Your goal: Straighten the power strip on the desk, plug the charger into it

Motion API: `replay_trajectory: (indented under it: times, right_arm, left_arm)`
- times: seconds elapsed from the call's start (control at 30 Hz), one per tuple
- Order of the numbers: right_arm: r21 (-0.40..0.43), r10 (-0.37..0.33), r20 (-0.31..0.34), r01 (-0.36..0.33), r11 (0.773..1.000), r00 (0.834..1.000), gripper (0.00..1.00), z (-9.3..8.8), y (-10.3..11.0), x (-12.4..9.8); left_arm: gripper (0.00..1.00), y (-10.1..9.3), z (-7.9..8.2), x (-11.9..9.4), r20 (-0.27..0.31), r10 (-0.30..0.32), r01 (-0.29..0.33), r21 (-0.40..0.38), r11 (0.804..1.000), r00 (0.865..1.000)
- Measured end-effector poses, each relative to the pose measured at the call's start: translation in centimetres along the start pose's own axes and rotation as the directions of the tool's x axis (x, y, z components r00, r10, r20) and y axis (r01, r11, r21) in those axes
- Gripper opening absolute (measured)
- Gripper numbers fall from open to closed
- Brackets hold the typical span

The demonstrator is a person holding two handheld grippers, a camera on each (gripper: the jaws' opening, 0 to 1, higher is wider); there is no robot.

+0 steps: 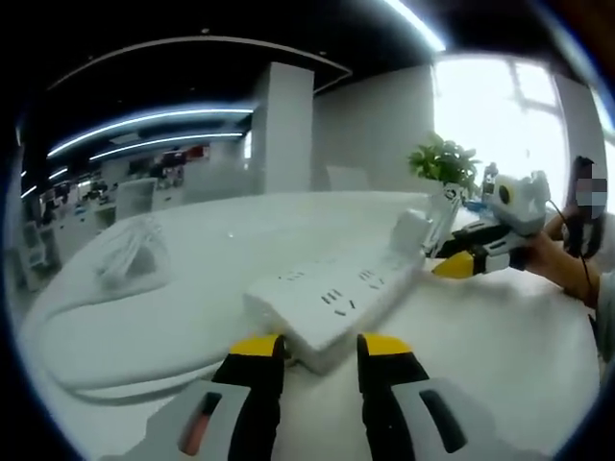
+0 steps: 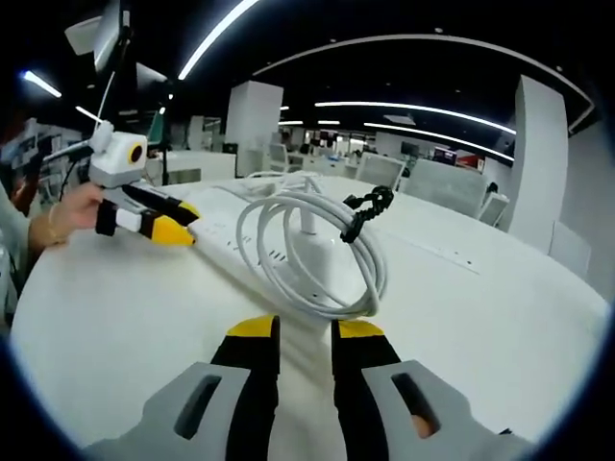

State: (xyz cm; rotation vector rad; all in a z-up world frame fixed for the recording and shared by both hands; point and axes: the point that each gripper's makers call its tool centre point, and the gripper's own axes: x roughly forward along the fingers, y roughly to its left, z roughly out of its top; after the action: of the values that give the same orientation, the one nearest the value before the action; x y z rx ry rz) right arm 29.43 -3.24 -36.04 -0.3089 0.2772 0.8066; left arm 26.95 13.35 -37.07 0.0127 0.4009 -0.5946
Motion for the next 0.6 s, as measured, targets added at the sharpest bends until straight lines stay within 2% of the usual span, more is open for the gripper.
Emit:
replay_trajectory:
  times: [0.6]
  right_arm:
    - [0.001,0.016,-0.005,-0.015,1.000,1.000,0.19,0.4,1.8,0.0]
  left_arm:
    - [0.33,1.3,0.0,-0.2,0.000,0.050,-0.050,0.006,0.999,0.999]
